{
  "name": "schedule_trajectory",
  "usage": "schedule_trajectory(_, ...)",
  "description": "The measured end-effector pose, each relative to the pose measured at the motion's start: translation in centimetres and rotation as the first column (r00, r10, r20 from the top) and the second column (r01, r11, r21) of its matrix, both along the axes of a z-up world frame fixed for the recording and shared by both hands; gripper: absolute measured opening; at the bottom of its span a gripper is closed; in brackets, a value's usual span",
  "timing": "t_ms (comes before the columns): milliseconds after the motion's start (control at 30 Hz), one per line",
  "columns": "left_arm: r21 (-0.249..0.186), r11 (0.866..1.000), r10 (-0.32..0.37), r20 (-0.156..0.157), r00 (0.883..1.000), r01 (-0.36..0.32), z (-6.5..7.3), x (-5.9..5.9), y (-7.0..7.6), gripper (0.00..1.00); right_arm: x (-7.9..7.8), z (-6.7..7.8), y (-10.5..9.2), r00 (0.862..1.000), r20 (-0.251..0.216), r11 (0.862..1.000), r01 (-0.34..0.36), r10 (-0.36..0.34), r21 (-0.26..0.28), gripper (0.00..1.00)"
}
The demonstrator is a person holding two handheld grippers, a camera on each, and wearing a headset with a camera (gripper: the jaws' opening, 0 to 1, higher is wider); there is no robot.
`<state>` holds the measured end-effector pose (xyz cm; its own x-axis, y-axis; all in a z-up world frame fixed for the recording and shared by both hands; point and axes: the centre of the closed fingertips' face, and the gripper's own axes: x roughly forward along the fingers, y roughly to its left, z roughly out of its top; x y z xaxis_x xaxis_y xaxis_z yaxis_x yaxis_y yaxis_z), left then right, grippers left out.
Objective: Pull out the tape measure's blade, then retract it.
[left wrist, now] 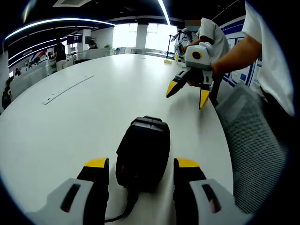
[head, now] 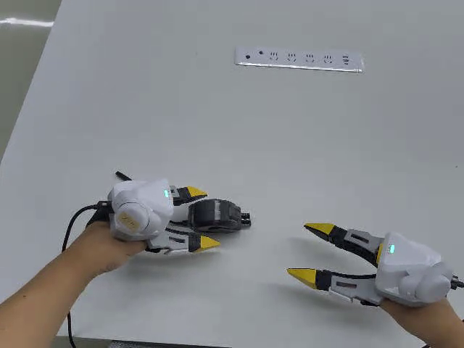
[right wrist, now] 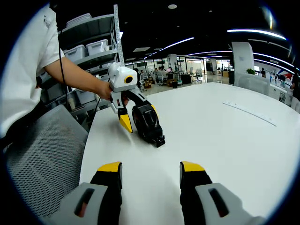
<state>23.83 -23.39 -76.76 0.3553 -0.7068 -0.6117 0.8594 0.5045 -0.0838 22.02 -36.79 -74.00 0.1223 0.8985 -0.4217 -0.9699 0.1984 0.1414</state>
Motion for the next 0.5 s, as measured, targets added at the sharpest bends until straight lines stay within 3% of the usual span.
schedule_trajectory(500, 0.015, 1.000, -0.026, -0.014, 1.000, 0.026, -0.70, 0.15, -0.35, 0.40, 0.31, -0.43, 0.20, 1.000, -0.012, 1.000, -0.002, 0.002, -0.003, 0.47)
